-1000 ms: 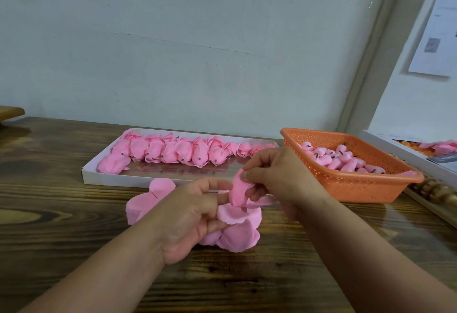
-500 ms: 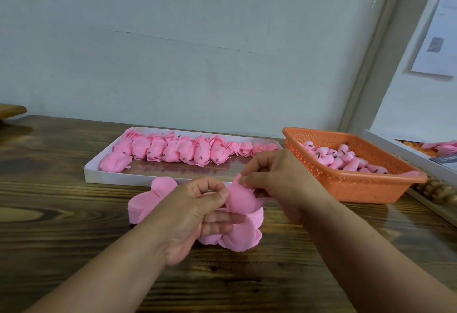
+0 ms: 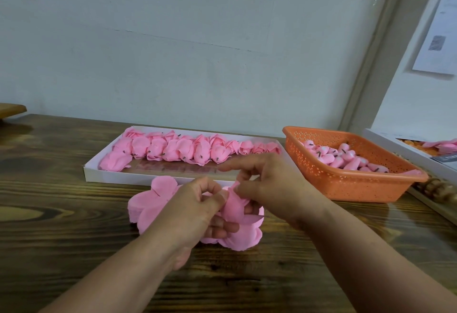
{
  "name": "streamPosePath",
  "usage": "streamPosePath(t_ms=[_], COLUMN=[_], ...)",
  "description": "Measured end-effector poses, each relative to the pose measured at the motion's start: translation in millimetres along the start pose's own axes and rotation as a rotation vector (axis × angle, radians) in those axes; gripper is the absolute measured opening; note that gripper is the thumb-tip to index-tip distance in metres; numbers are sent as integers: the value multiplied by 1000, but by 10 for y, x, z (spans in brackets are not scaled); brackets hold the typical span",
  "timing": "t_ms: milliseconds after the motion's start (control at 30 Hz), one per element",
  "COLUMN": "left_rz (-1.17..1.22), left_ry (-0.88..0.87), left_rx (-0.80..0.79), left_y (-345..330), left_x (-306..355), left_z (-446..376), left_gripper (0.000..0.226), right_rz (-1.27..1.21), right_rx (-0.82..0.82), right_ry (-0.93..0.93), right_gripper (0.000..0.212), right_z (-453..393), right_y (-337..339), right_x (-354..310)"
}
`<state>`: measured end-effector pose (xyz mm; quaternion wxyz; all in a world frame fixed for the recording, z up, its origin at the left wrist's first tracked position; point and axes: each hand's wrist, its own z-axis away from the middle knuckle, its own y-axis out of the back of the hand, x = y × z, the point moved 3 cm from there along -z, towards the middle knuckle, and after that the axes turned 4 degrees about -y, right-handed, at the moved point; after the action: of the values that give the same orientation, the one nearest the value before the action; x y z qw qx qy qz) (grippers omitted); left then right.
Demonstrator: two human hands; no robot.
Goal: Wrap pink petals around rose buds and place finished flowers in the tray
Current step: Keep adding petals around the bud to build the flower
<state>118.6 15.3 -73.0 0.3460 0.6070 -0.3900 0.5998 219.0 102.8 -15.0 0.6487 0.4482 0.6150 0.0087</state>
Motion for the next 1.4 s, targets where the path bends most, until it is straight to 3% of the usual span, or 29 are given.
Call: streamPosePath(t_ms=[200, 567, 733, 833, 933, 1200, 1400], left_rz=[-4, 45, 146, 172, 182, 210, 235], left_ry=[18, -54, -19, -6, -6, -32, 3], left_rx=[6, 21, 21, -4, -38, -103, -159], left_y=[-4, 16, 36, 50, 45, 54, 41], left_x=[-27, -68, -15, 33, 51, 112, 139], left_z=[-1, -17, -22, -25, -25, -20, 4], left_gripper=[9, 13, 20, 31, 42, 19, 16], right_rz=[-10, -153, -332, -177, -159, 83, 159], right_rx=[-82, 49, -197, -235, -209, -58, -67], right_ry=[-41, -136, -189, -131, -109, 29, 48], right_gripper=[30, 25, 20, 29, 21, 12, 10], right_z=[17, -71, -61, -49, -66, -102, -103], right_y=[-1, 30, 102, 170, 180, 209, 219], right_x=[-36, 71, 30, -20, -64, -170, -196])
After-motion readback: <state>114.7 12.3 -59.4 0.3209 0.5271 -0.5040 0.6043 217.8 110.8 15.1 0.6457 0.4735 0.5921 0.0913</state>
